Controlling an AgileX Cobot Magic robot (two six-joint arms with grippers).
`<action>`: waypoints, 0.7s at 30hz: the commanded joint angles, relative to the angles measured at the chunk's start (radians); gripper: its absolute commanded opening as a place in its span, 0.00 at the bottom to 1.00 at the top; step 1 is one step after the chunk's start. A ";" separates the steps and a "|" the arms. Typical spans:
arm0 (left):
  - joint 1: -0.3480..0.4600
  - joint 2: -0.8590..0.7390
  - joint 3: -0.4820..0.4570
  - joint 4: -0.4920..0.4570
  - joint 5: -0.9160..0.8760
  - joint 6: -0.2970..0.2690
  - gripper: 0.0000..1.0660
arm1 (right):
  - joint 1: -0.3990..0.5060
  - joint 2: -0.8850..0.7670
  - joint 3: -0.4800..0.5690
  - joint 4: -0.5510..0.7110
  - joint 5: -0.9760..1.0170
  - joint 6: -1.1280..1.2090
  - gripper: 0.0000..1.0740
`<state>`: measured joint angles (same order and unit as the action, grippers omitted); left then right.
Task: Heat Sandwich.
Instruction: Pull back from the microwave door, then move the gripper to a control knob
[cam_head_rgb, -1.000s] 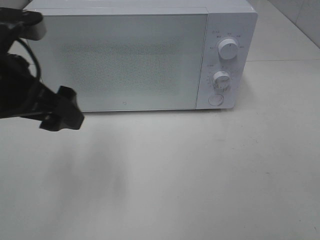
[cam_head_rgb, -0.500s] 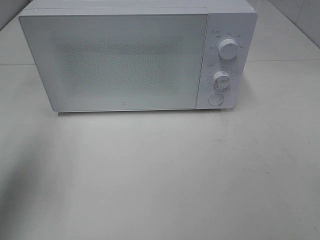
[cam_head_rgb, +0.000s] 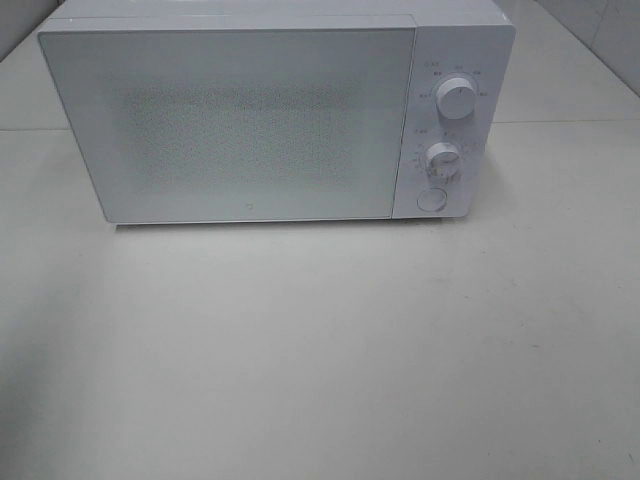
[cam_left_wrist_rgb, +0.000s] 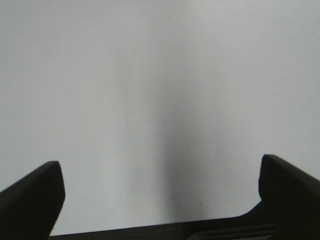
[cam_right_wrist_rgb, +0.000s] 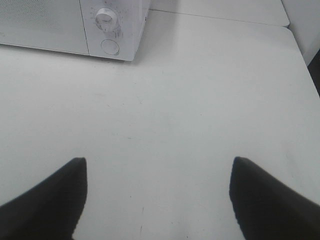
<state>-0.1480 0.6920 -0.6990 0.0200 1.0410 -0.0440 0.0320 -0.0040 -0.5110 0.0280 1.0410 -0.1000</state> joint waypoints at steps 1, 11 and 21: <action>0.005 -0.077 0.057 0.002 0.013 0.017 0.95 | -0.008 -0.026 0.002 0.002 -0.004 0.006 0.71; 0.005 -0.221 0.206 0.010 -0.012 0.020 0.95 | -0.008 -0.026 0.002 0.003 -0.004 0.005 0.71; 0.005 -0.303 0.206 0.004 -0.012 0.020 0.95 | -0.008 -0.026 0.002 0.003 -0.004 0.005 0.71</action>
<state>-0.1480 0.4050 -0.4990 0.0260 1.0370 -0.0250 0.0320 -0.0040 -0.5110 0.0280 1.0410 -0.1000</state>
